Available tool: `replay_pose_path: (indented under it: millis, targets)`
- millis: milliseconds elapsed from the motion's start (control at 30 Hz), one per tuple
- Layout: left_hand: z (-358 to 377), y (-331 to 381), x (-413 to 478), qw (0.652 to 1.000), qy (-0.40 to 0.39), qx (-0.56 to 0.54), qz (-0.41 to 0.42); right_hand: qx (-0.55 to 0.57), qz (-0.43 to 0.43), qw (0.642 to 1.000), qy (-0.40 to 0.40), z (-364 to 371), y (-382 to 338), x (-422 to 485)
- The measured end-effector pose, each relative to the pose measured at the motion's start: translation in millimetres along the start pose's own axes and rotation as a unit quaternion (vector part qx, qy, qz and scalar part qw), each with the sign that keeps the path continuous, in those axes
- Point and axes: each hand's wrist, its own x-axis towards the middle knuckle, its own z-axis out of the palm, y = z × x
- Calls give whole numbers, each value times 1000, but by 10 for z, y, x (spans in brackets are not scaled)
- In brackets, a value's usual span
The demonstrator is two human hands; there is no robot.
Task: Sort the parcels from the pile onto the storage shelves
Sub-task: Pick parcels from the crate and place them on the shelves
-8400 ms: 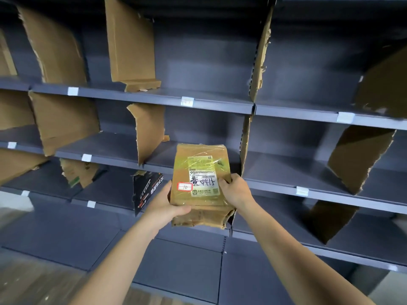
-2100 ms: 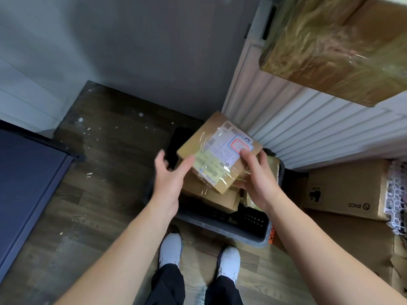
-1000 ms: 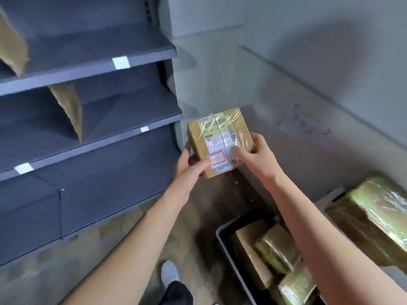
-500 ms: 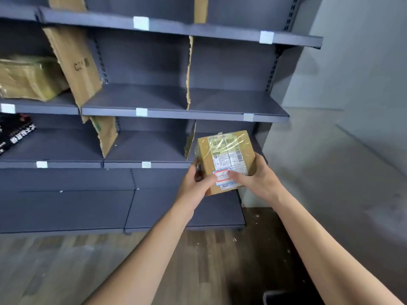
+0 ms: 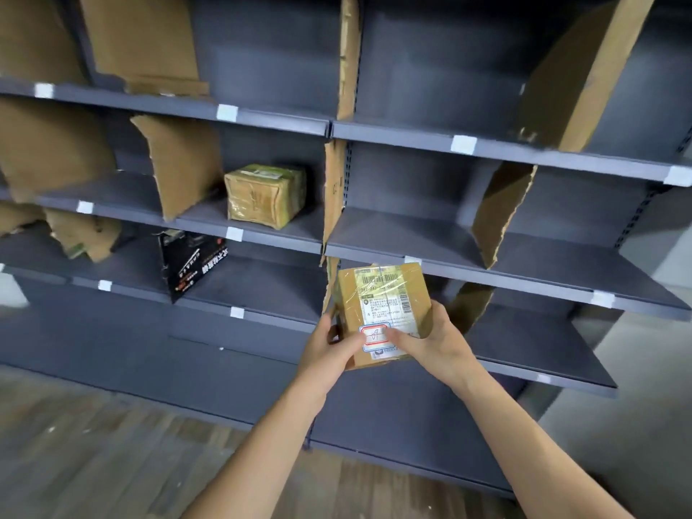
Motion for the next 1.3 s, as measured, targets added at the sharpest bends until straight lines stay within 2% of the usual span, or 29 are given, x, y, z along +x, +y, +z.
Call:
replay_pose_path:
  millis: [267, 733, 933, 1300]
  targets:
    - [-1327, 208, 141, 993, 118, -31, 9, 1, -21, 994, -107, 1277, -556, 583]
    - [-2999, 630, 1087, 965, 262, 12, 8, 5, -79, 971, -227, 3060, -1320, 2133]
    - [-3713, 729, 1387, 942, 334, -22, 23, -13, -119, 953, -277, 3843, -1730, 2643]
    - [-4974, 701, 1689, 940, 341, -19, 0, -55, -130, 950, -278, 5008, -2136, 2979]
